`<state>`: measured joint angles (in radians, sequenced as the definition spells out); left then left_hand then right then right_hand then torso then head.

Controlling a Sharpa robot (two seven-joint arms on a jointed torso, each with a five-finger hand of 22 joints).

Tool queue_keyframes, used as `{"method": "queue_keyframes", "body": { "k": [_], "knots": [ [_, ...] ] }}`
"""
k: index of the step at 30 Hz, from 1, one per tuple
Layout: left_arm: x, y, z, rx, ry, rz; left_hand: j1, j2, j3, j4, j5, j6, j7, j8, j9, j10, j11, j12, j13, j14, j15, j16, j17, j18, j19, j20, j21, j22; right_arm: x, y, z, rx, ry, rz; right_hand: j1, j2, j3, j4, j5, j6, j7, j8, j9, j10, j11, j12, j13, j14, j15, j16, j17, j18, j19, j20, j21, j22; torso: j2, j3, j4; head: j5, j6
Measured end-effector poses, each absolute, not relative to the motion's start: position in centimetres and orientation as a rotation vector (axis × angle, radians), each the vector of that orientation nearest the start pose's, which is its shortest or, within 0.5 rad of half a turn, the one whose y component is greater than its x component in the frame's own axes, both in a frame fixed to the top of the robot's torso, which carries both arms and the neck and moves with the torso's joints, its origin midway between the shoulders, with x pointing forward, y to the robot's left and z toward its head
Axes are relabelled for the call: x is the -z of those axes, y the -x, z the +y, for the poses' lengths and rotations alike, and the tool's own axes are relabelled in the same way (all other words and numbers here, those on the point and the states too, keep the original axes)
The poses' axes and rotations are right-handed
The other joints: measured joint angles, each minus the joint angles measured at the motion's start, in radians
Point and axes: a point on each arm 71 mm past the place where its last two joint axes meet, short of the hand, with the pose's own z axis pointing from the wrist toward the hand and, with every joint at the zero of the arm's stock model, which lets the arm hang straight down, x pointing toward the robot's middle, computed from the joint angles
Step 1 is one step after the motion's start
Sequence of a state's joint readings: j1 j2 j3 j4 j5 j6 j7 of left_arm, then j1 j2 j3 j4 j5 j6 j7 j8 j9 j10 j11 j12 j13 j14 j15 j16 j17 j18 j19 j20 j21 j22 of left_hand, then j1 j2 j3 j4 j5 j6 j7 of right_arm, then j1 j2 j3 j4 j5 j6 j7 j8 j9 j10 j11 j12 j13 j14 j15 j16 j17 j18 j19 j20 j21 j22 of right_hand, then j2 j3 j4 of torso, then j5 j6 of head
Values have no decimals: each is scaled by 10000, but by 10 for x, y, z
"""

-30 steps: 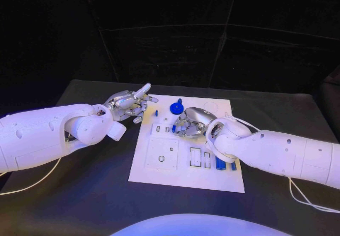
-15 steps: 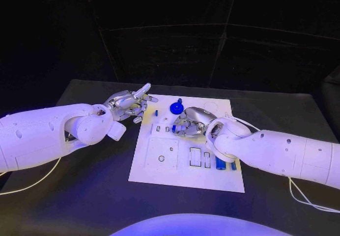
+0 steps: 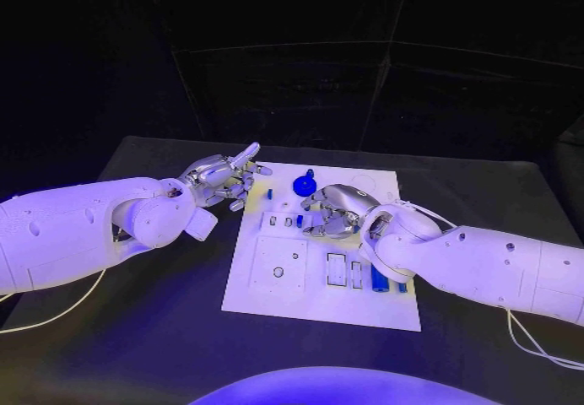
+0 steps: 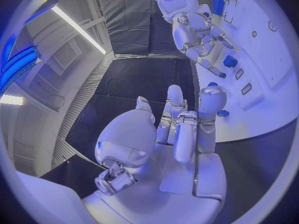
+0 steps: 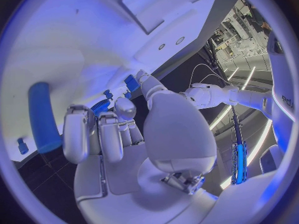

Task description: Assemble the parts on the task board

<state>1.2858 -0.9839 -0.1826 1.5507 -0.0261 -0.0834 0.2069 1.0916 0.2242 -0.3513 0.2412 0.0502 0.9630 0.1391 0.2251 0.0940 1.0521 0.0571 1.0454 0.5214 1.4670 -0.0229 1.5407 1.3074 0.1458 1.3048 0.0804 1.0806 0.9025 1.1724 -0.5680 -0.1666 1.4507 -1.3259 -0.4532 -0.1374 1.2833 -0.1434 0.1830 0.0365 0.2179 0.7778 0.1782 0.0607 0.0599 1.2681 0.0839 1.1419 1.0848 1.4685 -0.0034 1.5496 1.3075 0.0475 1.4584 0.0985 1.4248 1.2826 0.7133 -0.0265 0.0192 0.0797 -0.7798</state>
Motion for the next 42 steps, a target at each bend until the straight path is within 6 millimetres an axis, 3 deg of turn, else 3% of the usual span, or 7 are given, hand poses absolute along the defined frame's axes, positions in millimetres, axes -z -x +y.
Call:
{"method": "queue_keyframes", "body": {
  "k": [14, 22, 28, 38, 42],
  "knots": [
    [199, -471, 262, 14649, 11415, 17422, 0, 0, 0, 0, 0, 0, 0, 0, 1, 0, 0, 0, 0, 0, 0, 0, 0, 0, 0, 0, 0, 22, 223, -449, -95, -9194, 1208, 16494, 260, 108, -202, 203, 0, 1033, -125, 198, 128, 1, 0, 21, -18, 0, 0, -44, -1, -10, 1, 1, -9, 52, -12, -1, -4, -40, 71],
    [199, -472, 263, 14631, 11420, 17418, 87, 8, -29, -29, 0, 0, 0, 0, 1, 0, 0, 0, 0, 0, 0, 0, 0, 1, 0, 0, 0, 21, 211, -448, -98, -9464, 1086, 16018, 257, 111, -313, 314, 327, 1353, -201, 319, 144, 115, -113, 170, 49, 0, 0, -44, -1, -10, 1, 0, -9, 109, -12, -2, -5, -45, 112],
    [199, -472, 263, 14612, 11420, 17411, 108, 17, 0, -57, 0, 0, 0, 0, 2, 0, 0, 0, 0, 0, 0, 0, 0, 0, 0, 0, 0, 32, 193, -453, -99, -9510, 951, 15579, 190, 258, -351, 351, 516, 1909, -357, 553, 215, 544, -286, 706, 581, -17, -98, -44, -1, -10, 56, -56, 40, 204, -12, -5, -5, -71, 130],
    [199, -473, 260, 14526, 10974, 17582, 270, -7, 10, -154, 0, 0, 0, 0, 1, -36, 36, 0, 0, 0, 0, 0, 0, 0, -35, 35, -38, -88, 179, -461, -98, -8674, 1311, 16409, 219, 334, -355, 419, 412, 2028, -404, 594, 190, 739, -304, 981, 886, -33, -115, -44, -1, -9, 53, -128, 110, 254, 2, -6, -3, -82, 162],
    [199, -473, 260, 14474, 10774, 17651, 270, -7, -1, -165, 0, 0, 0, 0, -8, -36, 36, 0, 0, 0, 0, 0, 0, 0, -35, 35, -79, -112, 178, -461, -92, -8226, 1567, 16930, -161, 283, -563, 627, 346, 2199, -453, 594, 181, 793, -358, 1038, 936, -2, -155, -44, -2, -10, 53, -128, 154, 254, 6, -6, -1, -89, 164]
  ]
}}
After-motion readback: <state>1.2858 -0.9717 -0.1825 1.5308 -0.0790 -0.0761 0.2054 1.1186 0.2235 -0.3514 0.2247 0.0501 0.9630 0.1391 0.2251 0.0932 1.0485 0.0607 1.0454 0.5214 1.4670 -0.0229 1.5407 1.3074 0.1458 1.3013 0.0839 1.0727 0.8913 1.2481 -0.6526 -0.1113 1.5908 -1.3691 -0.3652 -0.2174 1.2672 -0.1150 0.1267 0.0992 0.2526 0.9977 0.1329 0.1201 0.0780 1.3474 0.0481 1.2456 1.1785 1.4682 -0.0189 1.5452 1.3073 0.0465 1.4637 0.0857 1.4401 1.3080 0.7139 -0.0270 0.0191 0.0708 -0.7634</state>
